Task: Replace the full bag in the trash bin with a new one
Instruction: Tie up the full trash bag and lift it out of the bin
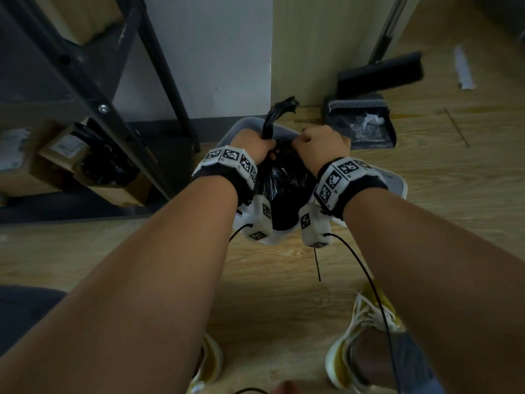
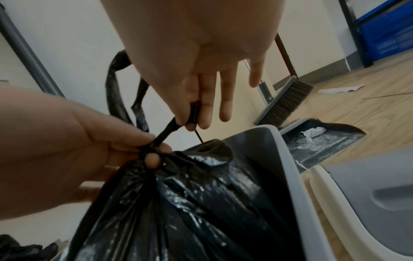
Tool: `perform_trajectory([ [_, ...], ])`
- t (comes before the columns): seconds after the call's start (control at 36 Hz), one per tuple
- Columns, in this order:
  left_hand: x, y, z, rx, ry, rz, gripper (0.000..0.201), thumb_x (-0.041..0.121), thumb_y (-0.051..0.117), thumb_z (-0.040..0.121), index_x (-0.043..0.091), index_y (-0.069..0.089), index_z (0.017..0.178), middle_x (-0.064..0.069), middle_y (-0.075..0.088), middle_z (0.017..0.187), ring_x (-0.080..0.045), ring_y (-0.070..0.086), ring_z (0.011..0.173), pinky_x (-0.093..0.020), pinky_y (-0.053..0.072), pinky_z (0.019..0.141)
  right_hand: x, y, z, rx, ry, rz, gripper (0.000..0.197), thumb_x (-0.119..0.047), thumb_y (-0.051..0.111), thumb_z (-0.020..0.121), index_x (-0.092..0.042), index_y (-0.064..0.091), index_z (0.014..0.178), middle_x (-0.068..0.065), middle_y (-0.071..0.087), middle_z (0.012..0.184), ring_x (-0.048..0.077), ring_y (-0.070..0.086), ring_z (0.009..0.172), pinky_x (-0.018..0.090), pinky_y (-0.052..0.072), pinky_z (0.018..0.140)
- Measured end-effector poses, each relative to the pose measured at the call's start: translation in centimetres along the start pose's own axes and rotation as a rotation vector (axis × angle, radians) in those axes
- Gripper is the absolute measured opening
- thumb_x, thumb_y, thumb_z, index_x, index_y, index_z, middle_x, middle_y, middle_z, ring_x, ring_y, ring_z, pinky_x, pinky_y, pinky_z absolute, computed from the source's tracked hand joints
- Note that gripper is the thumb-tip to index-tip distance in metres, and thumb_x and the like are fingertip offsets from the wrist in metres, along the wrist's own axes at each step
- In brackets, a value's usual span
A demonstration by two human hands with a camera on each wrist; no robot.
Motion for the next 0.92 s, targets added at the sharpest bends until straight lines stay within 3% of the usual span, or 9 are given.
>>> perform_trajectory([
  [0.11, 0.2, -0.4, -0.4, 0.025, -0.013, 0.039, 0.034, 0.029, 0.055, 0.094, 0.001, 0.069, 0.109, -0.015, 0.067, 0.113, -0.028, 0.062, 0.101, -0.035, 0.045, 0.088, -0.2, 0.0, -0.4, -0.014, 0.078, 0.152, 0.029, -0.031, 0.042, 0.089, -0.011, 0.055, 0.071, 0.007, 0.053, 0.075, 0.026, 0.049, 0.078, 0.042, 0.035, 0.097],
  [0.19, 0.4, -0.6, -0.5, 0.039, 0.020, 0.053, 0.037, 0.030, 0.059, 0.092, 0.003, 0.065, 0.118, -0.015, 0.063, 0.123, -0.027, 0.059, 0.108, -0.035, 0.044, 0.095, -0.9, 0.2, -0.4, -0.085, 0.117, 0.129, 0.032, -0.039, 0.046, 0.089, -0.010, 0.059, 0.085, 0.007, 0.055, 0.083, 0.025, 0.051, 0.082, 0.042, 0.036, 0.101],
  [0.28, 0.0, -0.7, -0.5, 0.066, 0.005, 0.028, 0.041, 0.030, 0.065, 0.088, 0.001, 0.064, 0.117, -0.016, 0.064, 0.120, -0.019, 0.052, 0.089, -0.026, 0.040, 0.077, -1.2, 0.7, -0.4, -0.157, 0.128, 0.071, 0.037, -0.042, 0.051, 0.088, -0.010, 0.063, 0.102, 0.009, 0.063, 0.097, 0.026, 0.059, 0.093, 0.042, 0.042, 0.102],
  [0.39, -0.5, -0.8, -0.5, 0.094, -0.021, -0.038, 0.037, 0.028, 0.072, 0.079, 0.003, 0.069, 0.106, -0.010, 0.065, 0.091, -0.013, 0.051, 0.065, -0.016, 0.037, 0.053, -2.0, 1.0, -0.8, -0.197, 0.117, 0.016, 0.041, -0.040, 0.049, 0.087, -0.009, 0.064, 0.109, 0.012, 0.066, 0.110, 0.030, 0.063, 0.101, 0.037, 0.049, 0.089],
  [0.5, -0.4, -0.8, -0.5, 0.081, -0.016, -0.012, 0.032, 0.023, 0.073, 0.077, 0.004, 0.070, 0.103, -0.003, 0.058, 0.083, -0.016, 0.053, 0.076, -0.016, 0.038, 0.054, -2.4, 1.0, -0.9, -0.230, 0.079, -0.008, 0.041, -0.035, 0.051, 0.089, -0.012, 0.061, 0.121, 0.012, 0.061, 0.124, 0.031, 0.058, 0.113, 0.036, 0.043, 0.093],
  [0.58, -0.4, -0.8, -0.3, 0.070, -0.005, 0.001, 0.029, 0.017, 0.073, 0.076, 0.003, 0.070, 0.101, -0.007, 0.061, 0.083, -0.017, 0.054, 0.077, -0.016, 0.039, 0.054, -1.9, 0.9, -0.9, -0.086, 0.038, 0.056, 0.036, -0.029, 0.053, 0.089, -0.017, 0.061, 0.121, 0.010, 0.060, 0.126, 0.030, 0.056, 0.116, 0.036, 0.043, 0.096],
  [0.72, -0.5, -1.0, -0.1, 0.076, 0.046, 0.007, 0.026, 0.009, 0.071, 0.076, 0.005, 0.070, 0.102, -0.015, 0.071, 0.104, -0.017, 0.055, 0.078, -0.014, 0.039, 0.056, -2.3, 1.5, -0.5, -0.133, -0.017, 0.029, 0.033, -0.022, 0.044, 0.095, -0.015, 0.058, 0.124, 0.012, 0.059, 0.127, 0.033, 0.055, 0.118, 0.041, 0.043, 0.098],
  [0.81, -0.4, -0.9, -0.1, 0.090, 0.108, 0.059, 0.027, 0.007, 0.069, 0.079, 0.006, 0.069, 0.105, -0.015, 0.070, 0.106, -0.028, 0.064, 0.089, -0.015, 0.039, 0.057, -2.3, 1.8, -0.4, -0.152, -0.033, 0.027, 0.031, -0.021, 0.045, 0.095, -0.012, 0.061, 0.120, 0.016, 0.060, 0.124, 0.035, 0.054, 0.117, 0.045, 0.044, 0.101],
  [0.92, -0.4, -0.8, 0.1, 0.157, 0.163, 0.109, 0.023, 0.008, 0.061, 0.085, 0.007, 0.067, 0.108, -0.014, 0.068, 0.108, -0.029, 0.062, 0.103, -0.022, 0.038, 0.073, -2.4, 2.4, -0.2, -0.140, -0.043, 0.031, 0.033, -0.021, 0.047, 0.094, -0.009, 0.062, 0.121, 0.017, 0.055, 0.132, 0.034, 0.048, 0.125, 0.048, 0.039, 0.106],
])
Point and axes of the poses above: each hand's wrist, its own z-axis towards the middle knuckle, its own y-axis out of the palm, x = y × z, the point moved 2 cm from there along z, towards the middle knuckle
